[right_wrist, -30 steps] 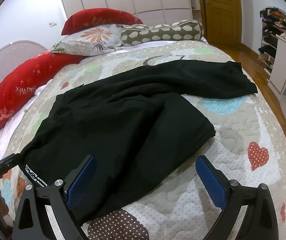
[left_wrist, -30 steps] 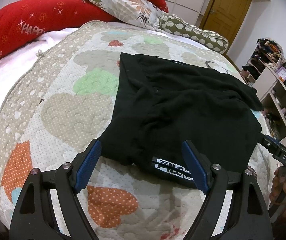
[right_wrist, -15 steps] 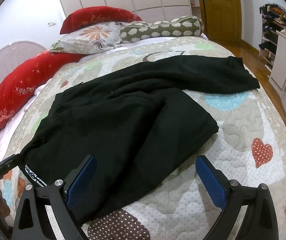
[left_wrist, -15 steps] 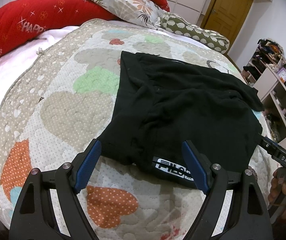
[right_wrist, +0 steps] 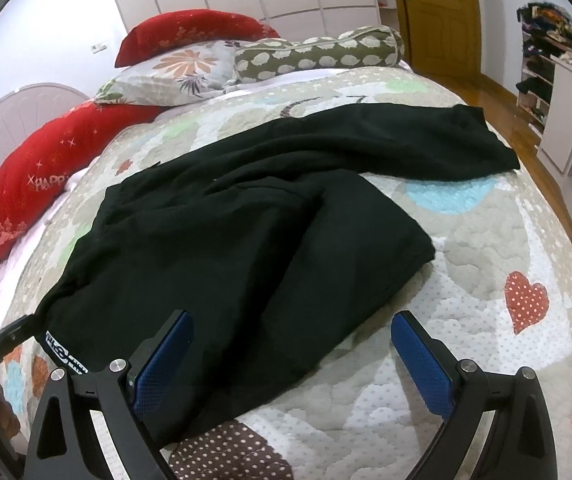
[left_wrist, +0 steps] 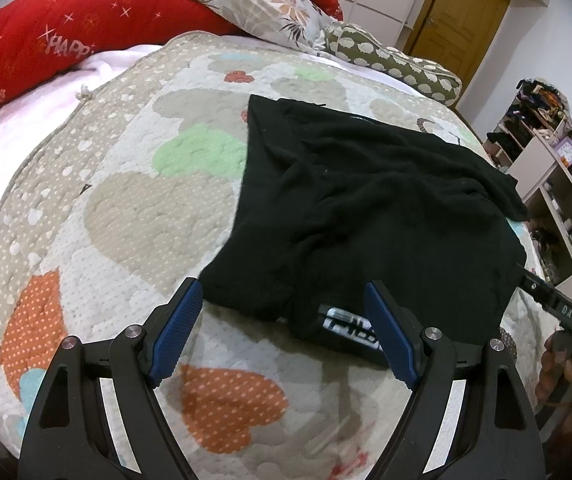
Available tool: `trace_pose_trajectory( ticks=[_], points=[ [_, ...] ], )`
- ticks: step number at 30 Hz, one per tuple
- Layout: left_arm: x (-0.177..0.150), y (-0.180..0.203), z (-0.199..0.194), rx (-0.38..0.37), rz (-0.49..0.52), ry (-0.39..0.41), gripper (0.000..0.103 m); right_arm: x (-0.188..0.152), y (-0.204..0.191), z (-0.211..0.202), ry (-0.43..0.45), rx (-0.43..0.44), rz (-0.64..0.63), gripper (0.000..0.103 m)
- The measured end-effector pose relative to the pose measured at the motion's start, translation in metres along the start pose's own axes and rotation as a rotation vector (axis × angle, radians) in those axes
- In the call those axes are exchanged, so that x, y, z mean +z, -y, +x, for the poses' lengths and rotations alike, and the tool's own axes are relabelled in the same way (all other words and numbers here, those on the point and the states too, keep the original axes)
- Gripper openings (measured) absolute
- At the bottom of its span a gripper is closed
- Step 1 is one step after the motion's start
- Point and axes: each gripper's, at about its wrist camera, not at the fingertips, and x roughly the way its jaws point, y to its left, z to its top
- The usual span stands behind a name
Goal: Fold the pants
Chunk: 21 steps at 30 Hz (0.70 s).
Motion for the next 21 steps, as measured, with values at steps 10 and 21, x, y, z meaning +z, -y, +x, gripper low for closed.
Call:
trace_pose_trajectory(
  ticks=[10, 21],
  points=[
    [-0.002, -0.025, 0.003, -0.071, -0.118, -0.017, 0.083, 0.004, 0.040, 0.002, 0.017, -0.041, 0.101, 0.100],
    [0.013, 0.003, 0.042, -0.134, -0.126, -0.034, 0.051, 0.030, 0.064, 0.031, 0.077, -0.052, 0.150, 0.038]
  ],
)
